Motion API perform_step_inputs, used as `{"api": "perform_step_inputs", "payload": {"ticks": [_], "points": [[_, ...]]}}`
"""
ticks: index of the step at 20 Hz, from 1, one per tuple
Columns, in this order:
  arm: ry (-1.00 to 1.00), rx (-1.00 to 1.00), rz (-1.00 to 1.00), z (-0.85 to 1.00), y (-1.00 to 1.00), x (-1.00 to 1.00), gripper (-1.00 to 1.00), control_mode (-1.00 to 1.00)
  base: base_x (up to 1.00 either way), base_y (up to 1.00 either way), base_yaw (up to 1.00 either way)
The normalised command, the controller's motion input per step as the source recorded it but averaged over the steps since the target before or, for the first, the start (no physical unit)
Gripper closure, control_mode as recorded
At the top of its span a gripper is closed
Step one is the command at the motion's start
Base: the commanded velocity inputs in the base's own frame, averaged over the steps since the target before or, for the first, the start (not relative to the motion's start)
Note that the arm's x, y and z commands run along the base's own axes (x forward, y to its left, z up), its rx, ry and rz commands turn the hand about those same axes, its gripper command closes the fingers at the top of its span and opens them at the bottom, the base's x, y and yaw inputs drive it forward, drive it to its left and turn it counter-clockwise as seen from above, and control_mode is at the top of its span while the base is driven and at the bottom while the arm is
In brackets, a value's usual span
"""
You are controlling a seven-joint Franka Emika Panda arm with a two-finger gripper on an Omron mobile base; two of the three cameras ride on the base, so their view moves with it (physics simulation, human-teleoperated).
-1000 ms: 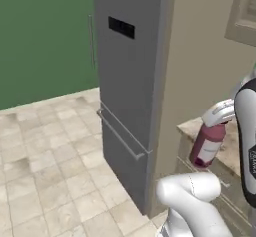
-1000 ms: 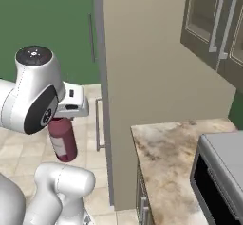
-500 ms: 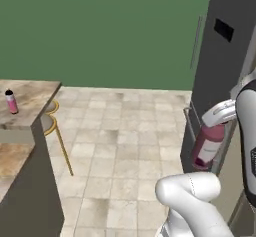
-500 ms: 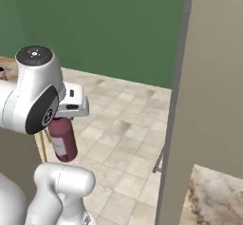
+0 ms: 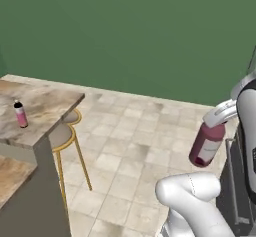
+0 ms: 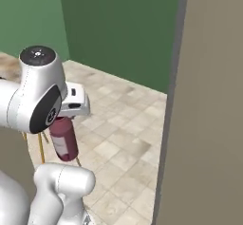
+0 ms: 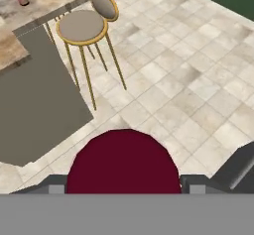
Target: Move the drinks to the dining counter.
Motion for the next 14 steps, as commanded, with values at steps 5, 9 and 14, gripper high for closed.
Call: {"api": "perform_step_inputs", "payload": {"ticks": [5, 9, 14], "points": [[0.0, 0.0, 0.0, 0.0, 0.0, 0.0, 1.0, 1.0, 1.0, -0.15, 0.44], [0.0, 0.0, 0.0, 0.0, 0.0, 0.0, 1.0, 1.0, 1.0, 0.0, 0.62], [0.0, 0.0, 0.0, 0.0, 0.0, 0.0, 1.0, 1.0, 1.0, 0.1, 0.62]]}}
